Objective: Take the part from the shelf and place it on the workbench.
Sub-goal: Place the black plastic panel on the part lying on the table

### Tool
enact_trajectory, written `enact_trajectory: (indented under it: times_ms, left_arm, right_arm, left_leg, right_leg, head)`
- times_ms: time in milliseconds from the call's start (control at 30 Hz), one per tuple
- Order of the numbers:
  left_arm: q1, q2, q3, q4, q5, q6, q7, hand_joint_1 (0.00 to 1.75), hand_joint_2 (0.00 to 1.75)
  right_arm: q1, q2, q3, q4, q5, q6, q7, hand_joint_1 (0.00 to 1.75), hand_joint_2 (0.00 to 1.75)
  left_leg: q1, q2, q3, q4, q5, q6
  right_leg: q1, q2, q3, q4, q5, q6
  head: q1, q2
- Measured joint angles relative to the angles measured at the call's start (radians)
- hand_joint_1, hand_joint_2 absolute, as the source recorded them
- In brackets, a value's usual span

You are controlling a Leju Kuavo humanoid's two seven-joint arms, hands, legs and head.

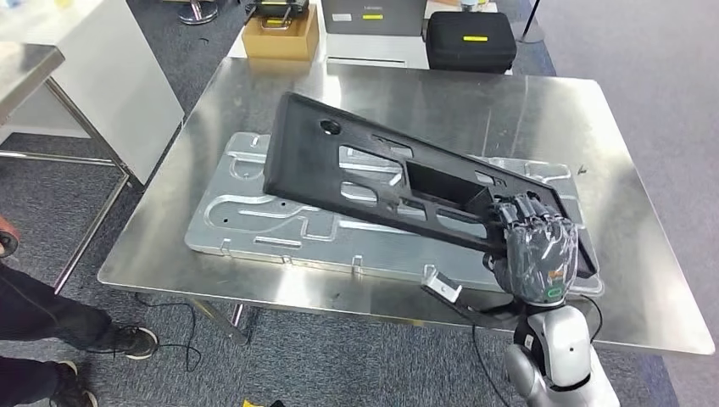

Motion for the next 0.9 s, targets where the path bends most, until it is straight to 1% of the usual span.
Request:
enact_trajectory:
  times_ms: [33,67,100,133,167,200,233,267,300,333,367,400,433,500,533,567,600,667,700,733,767,800,833,867,900]
  left_arm:
    - [-0.001,0.0,0.0,0.0,-0.01,0.002,0.009,0.0,0.0]
    - [-0.004,0.0,0.0,0.0,-0.02,0.002,0.016,0.0,0.0]
    - [-0.007,0.0,0.0,0.0,-0.03,0.001,0.022,0.0,0.0]
    - [-0.01,0.0,0.0,0.0,-0.04,0.0,0.028,0.0,0.0]
    - [-0.012,-0.001,0.0,0.0,-0.05,-0.001,0.033,0.0,0.0]
    - [-0.014,-0.001,0.0,0.0,-0.058,-0.003,0.037,0.0,0.0]
    - [-0.015,-0.001,0.0,0.0,-0.066,-0.003,0.042,0.0,0.0]
    - [-0.015,-0.002,0.0,0.0,-0.074,-0.004,0.046,0.0,0.0]
    - [-0.017,-0.002,0.0,0.0,-0.081,-0.004,0.05,0.0,0.0]
    - [-0.019,-0.002,0.0,0.0,-0.088,-0.004,0.054,0.0,0.0]
    - [-0.022,-0.002,0.0,0.0,-0.095,-0.004,0.058,0.0,0.0]
    - [-0.025,-0.003,0.0,0.0,-0.1,-0.005,0.061,0.0,0.0]
    - [-0.027,-0.004,0.0,0.0,-0.105,-0.006,0.064,0.0,0.0]
    - [-0.029,-0.006,0.0,0.0,-0.113,-0.007,0.07,0.0,0.0]
    - [-0.031,-0.007,0.0,0.0,-0.116,-0.007,0.072,0.0,0.0]
    - [-0.033,-0.008,0.0,0.0,-0.118,-0.007,0.074,0.0,0.0]
    - [-0.035,-0.01,0.0,0.0,-0.119,-0.007,0.075,0.0,0.0]
    - [-0.039,-0.013,0.0,0.0,-0.122,-0.007,0.076,0.0,0.0]
    - [-0.039,-0.014,0.0,0.0,-0.124,-0.007,0.077,0.0,0.0]
    - [-0.039,-0.015,0.0,0.0,-0.125,-0.007,0.078,0.0,0.0]
    - [-0.039,-0.015,0.0,0.0,-0.126,-0.007,0.079,0.0,0.0]
    - [-0.039,-0.016,0.0,0.0,-0.126,-0.006,0.08,0.0,0.0]
    - [-0.039,-0.016,0.0,0.0,-0.127,-0.006,0.08,0.0,0.0]
    - [-0.04,-0.017,0.0,0.0,-0.127,-0.005,0.081,0.0,0.0]
    - [-0.04,-0.017,0.0,0.0,-0.128,-0.005,0.082,0.0,0.0]
  right_arm:
    - [-0.019,-0.001,0.006,0.013,0.012,0.014,0.012,1.67,1.75]
    - [-0.045,-0.001,0.014,0.031,0.027,0.03,0.026,1.68,1.75]
    - [-0.076,-0.001,0.022,0.053,0.045,0.048,0.042,1.68,1.75]
    - [-0.109,-0.001,0.03,0.081,0.063,0.066,0.06,1.69,1.75]
    - [-0.139,-0.001,0.036,0.111,0.08,0.084,0.077,1.69,1.75]
    - [-0.165,-0.002,0.04,0.14,0.094,0.098,0.092,1.69,1.75]
    - [-0.189,-0.002,0.043,0.17,0.106,0.11,0.105,1.69,1.75]
    - [-0.212,-0.003,0.046,0.198,0.118,0.119,0.117,1.68,1.75]
    - [-0.234,-0.004,0.05,0.227,0.132,0.126,0.129,1.68,1.75]
    - [-0.256,-0.004,0.052,0.254,0.145,0.132,0.141,1.69,1.75]
    - [-0.277,-0.004,0.054,0.28,0.159,0.135,0.153,1.68,1.75]
    - [-0.296,-0.004,0.056,0.307,0.172,0.138,0.166,1.68,1.75]
    - [-0.311,-0.004,0.058,0.331,0.185,0.14,0.178,1.68,1.75]
    - [-0.333,-0.004,0.066,0.377,0.203,0.142,0.204,1.68,1.75]
    - [-0.34,-0.003,0.069,0.396,0.207,0.142,0.215,1.68,1.75]
    - [-0.347,-0.003,0.073,0.415,0.209,0.142,0.226,1.69,1.75]
    - [-0.352,-0.002,0.076,0.432,0.21,0.143,0.233,1.68,1.75]
    - [-0.358,0.002,0.082,0.466,0.212,0.148,0.245,1.68,1.75]
    - [-0.358,0.003,0.086,0.482,0.213,0.152,0.249,1.67,1.75]
    - [-0.358,0.004,0.089,0.497,0.214,0.157,0.252,1.67,1.75]
    - [-0.358,0.005,0.092,0.512,0.215,0.162,0.253,1.66,1.75]
    - [-0.359,0.005,0.095,0.525,0.215,0.165,0.254,1.63,1.75]
    - [-0.361,0.005,0.099,0.537,0.216,0.169,0.254,1.57,1.75]
    - [-0.363,0.006,0.101,0.548,0.216,0.172,0.254,1.3,1.75]
    - [-0.365,0.006,0.103,0.56,0.216,0.175,0.254,0.89,1.75]
  left_leg:
    - [0.0,0.001,-0.005,0.013,-0.01,-0.005]
    - [0.001,0.002,-0.019,0.045,-0.03,-0.01]
    - [0.003,0.003,-0.043,0.097,-0.057,-0.013]
    - [0.004,0.004,-0.076,0.163,-0.087,-0.016]
    - [0.004,0.005,-0.108,0.225,-0.109,-0.018]
    - [0.005,0.005,-0.13,0.264,-0.115,-0.019]
    - [0.005,0.005,-0.137,0.269,-0.103,-0.02]
    - [0.005,0.005,-0.125,0.238,-0.074,-0.019]
    - [0.006,0.006,-0.098,0.177,-0.035,-0.017]
    - [0.005,0.006,-0.067,0.112,-0.006,-0.014]
    - [0.004,0.005,-0.042,0.057,0.013,-0.011]
    - [0.003,0.005,-0.026,0.022,0.02,-0.008]
    - [0.001,0.004,-0.021,0.01,0.017,-0.005]
    - [0.002,0.003,-0.02,0.002,0.021,0.005]
    - [0.004,0.003,-0.017,-0.002,0.023,0.011]
    - [0.006,0.004,-0.015,-0.007,0.025,0.017]
    - [0.008,0.004,-0.012,-0.011,0.026,0.023]
    - [0.007,0.004,-0.011,-0.011,0.024,0.028]
    - [0.007,0.004,-0.011,-0.011,0.023,0.029]
    - [0.007,0.003,-0.01,-0.01,0.022,0.03]
    - [0.007,0.002,-0.009,-0.009,0.021,0.029]
    - [0.007,0.001,-0.007,-0.008,0.019,0.028]
    - [0.007,-0.001,-0.005,-0.007,0.016,0.026]
    - [0.005,-0.002,-0.005,-0.004,0.014,0.023]
    - [0.004,-0.002,-0.007,-0.003,0.012,0.019]
  right_leg:
    - [-0.003,0.0,0.002,-0.003,0.002,-0.006]
    - [-0.006,0.0,0.003,-0.006,0.003,-0.012]
    - [-0.006,0.0,0.005,-0.008,0.004,-0.016]
    - [-0.006,0.0,0.005,-0.008,0.004,-0.018]
    - [-0.005,-0.001,0.005,-0.007,0.004,-0.02]
    - [-0.004,-0.002,0.006,-0.007,0.004,-0.02]
    - [-0.003,-0.003,0.006,-0.006,0.003,-0.021]
    - [-0.003,-0.004,0.006,-0.005,0.003,-0.02]
    - [-0.002,-0.003,0.007,-0.004,0.001,-0.019]
    - [-0.001,-0.003,0.007,-0.002,-0.001,-0.017]
    - [0.0,-0.003,0.006,0.001,-0.003,-0.013]
    - [0.002,-0.003,0.005,0.002,-0.003,-0.009]
    - [0.004,-0.003,0.004,0.001,-0.002,-0.005]
    - [0.003,-0.004,0.003,-0.001,-0.003,0.005]
    - [0.002,-0.004,0.0,0.006,-0.01,0.01]
    - [0.001,-0.004,-0.011,0.031,-0.026,0.014]
    - [0.0,-0.004,-0.032,0.076,-0.05,0.018]
    - [-0.001,-0.004,-0.097,0.205,-0.103,0.025]
    - [-0.001,-0.004,-0.125,0.254,-0.113,0.026]
    - [-0.002,-0.004,-0.139,0.271,-0.106,0.027]
    - [-0.002,-0.004,-0.133,0.25,-0.08,0.025]
    - [-0.002,-0.004,-0.11,0.194,-0.041,0.023]
    - [-0.001,-0.004,-0.08,0.126,-0.007,0.019]
    - [0.002,-0.004,-0.053,0.064,0.017,0.014]
    - [0.005,-0.004,-0.034,0.023,0.028,0.01]
  head:
    - [0.0,0.0]
    - [-0.001,0.0]
    - [-0.002,0.0]
    - [-0.002,0.0]
    - [-0.002,0.0]
    - [-0.002,0.0]
    - [-0.002,0.0]
    - [-0.002,0.0]
    - [-0.002,0.0]
    - [-0.002,0.0]
    - [-0.002,0.0]
    - [-0.002,0.0]
    - [-0.002,0.0]
    - [-0.002,0.0]
    - [-0.002,0.0]
    - [-0.002,0.0]
    - [-0.001,0.0]
    - [-0.001,0.0]
    - [-0.001,0.0]
    - [-0.001,0.0]
    - [-0.001,0.0]
    - [-0.001,0.0]
    - [-0.001,0.0]
    - [-0.001,0.0]
    - [-0.001,0.0]
